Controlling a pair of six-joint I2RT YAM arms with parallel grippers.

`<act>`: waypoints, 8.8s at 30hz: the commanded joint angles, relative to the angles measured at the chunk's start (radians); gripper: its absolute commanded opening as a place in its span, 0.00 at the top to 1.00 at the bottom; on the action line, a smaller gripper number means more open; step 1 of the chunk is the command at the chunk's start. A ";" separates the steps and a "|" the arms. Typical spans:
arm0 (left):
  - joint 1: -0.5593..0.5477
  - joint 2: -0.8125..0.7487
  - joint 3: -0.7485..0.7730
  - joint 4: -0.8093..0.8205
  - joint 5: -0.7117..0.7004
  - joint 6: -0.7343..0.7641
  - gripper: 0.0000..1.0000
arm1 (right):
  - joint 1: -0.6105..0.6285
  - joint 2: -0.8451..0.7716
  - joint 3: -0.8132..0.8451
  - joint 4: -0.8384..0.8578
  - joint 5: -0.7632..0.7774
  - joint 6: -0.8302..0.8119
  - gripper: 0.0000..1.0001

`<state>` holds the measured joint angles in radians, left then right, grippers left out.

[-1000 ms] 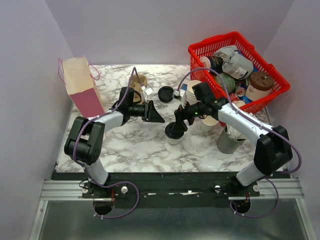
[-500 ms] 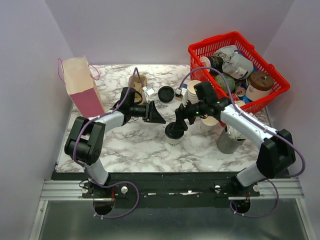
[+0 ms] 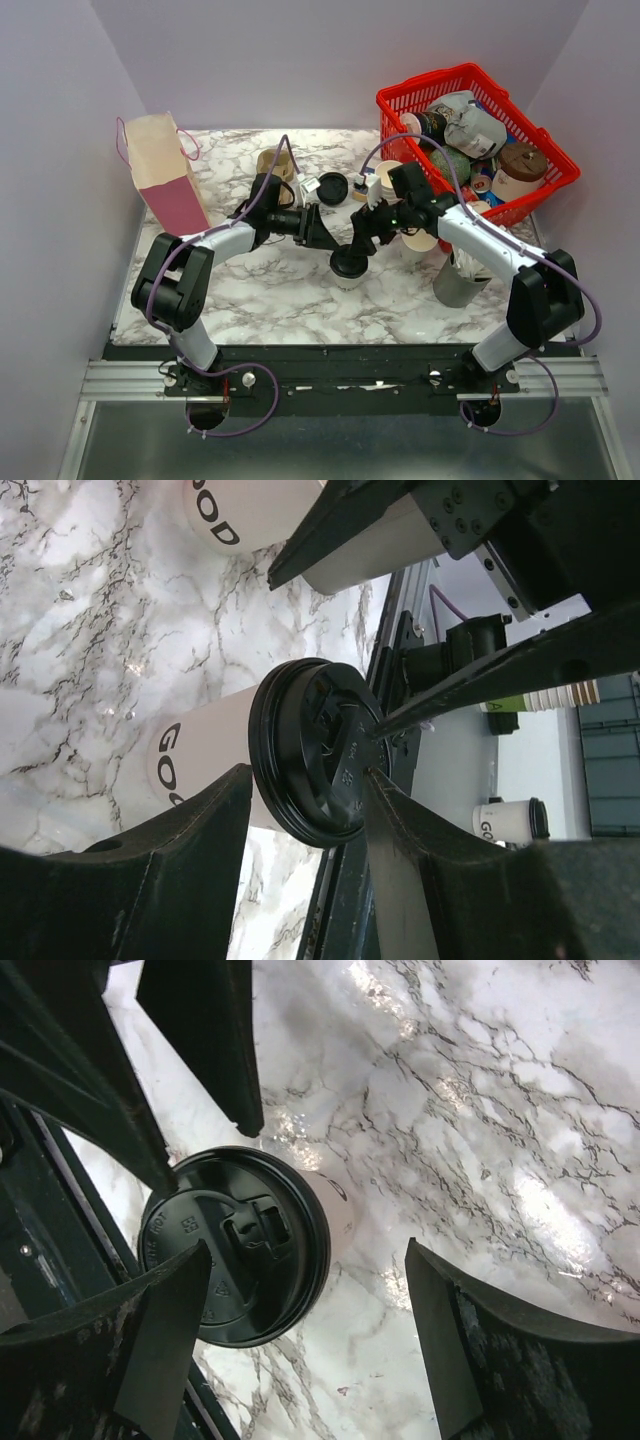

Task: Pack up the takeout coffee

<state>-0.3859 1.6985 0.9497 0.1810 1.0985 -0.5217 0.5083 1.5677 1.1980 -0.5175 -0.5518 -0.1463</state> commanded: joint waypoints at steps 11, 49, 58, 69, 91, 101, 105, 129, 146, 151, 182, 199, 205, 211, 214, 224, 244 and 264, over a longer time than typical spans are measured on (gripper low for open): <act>-0.022 0.007 0.031 -0.149 -0.012 0.140 0.44 | -0.008 -0.006 -0.035 -0.015 -0.082 -0.039 0.15; -0.039 0.119 -0.015 -0.129 -0.037 0.187 0.50 | -0.030 -0.014 -0.247 0.073 -0.235 -0.127 0.18; -0.039 0.179 -0.029 0.121 0.035 -0.018 0.50 | -0.094 0.040 -0.233 0.065 -0.402 -0.183 0.21; -0.028 0.121 -0.012 0.192 0.052 -0.144 0.02 | -0.105 0.054 -0.183 0.022 -0.504 -0.162 0.19; -0.094 0.072 -0.038 -0.098 -0.011 0.173 0.01 | -0.105 0.120 -0.090 0.016 -0.488 -0.091 0.19; -0.070 0.153 -0.143 0.252 0.040 -0.100 0.03 | -0.126 0.176 -0.118 0.017 -0.554 -0.108 0.29; -0.070 0.202 -0.157 0.365 0.043 -0.175 0.03 | -0.129 0.192 -0.121 0.019 -0.559 -0.125 0.30; -0.062 0.342 -0.074 0.054 -0.152 0.038 0.05 | -0.129 0.265 -0.118 0.048 -0.432 -0.107 0.31; -0.034 0.205 -0.065 0.236 -0.040 -0.116 0.02 | -0.137 0.180 -0.019 -0.024 -0.545 -0.188 0.13; -0.028 0.152 -0.051 0.236 -0.012 -0.124 0.01 | -0.137 0.180 0.054 -0.084 -0.522 -0.236 0.00; 0.078 -0.241 0.097 -0.356 -0.169 0.336 0.01 | -0.014 0.110 0.051 -0.329 0.024 -0.811 0.00; 0.099 -0.296 0.018 -0.356 -0.284 0.342 0.01 | 0.137 0.297 0.184 -0.177 -0.145 -0.679 0.07; 0.146 -0.352 0.003 -0.431 -0.448 0.350 0.02 | 0.142 0.342 0.259 -0.190 -0.178 -0.593 0.06; 0.150 -0.398 -0.132 -0.330 -0.360 0.191 0.01 | 0.141 0.146 0.128 -0.153 -0.154 -0.443 0.00; 0.157 -0.358 -0.121 -0.316 -0.336 0.206 0.02 | 0.125 0.084 0.095 -0.142 -0.132 -0.435 0.00; 0.163 -0.277 -0.157 -0.253 -0.198 0.163 0.02 | -0.031 0.225 0.316 -0.150 -0.295 -0.322 0.02; 0.122 -0.116 -0.238 0.083 0.066 -0.049 0.02 | -0.054 0.411 0.318 -0.225 -0.691 -0.210 0.09; 0.122 0.007 -0.195 -0.024 0.049 0.041 0.02 | -0.091 0.543 0.281 -0.167 -0.778 -0.105 0.23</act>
<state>-0.2623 1.6733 0.7193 0.2268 1.1446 -0.5655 0.4274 2.0739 1.4872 -0.7258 -1.2907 -0.3023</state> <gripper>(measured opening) 0.980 0.785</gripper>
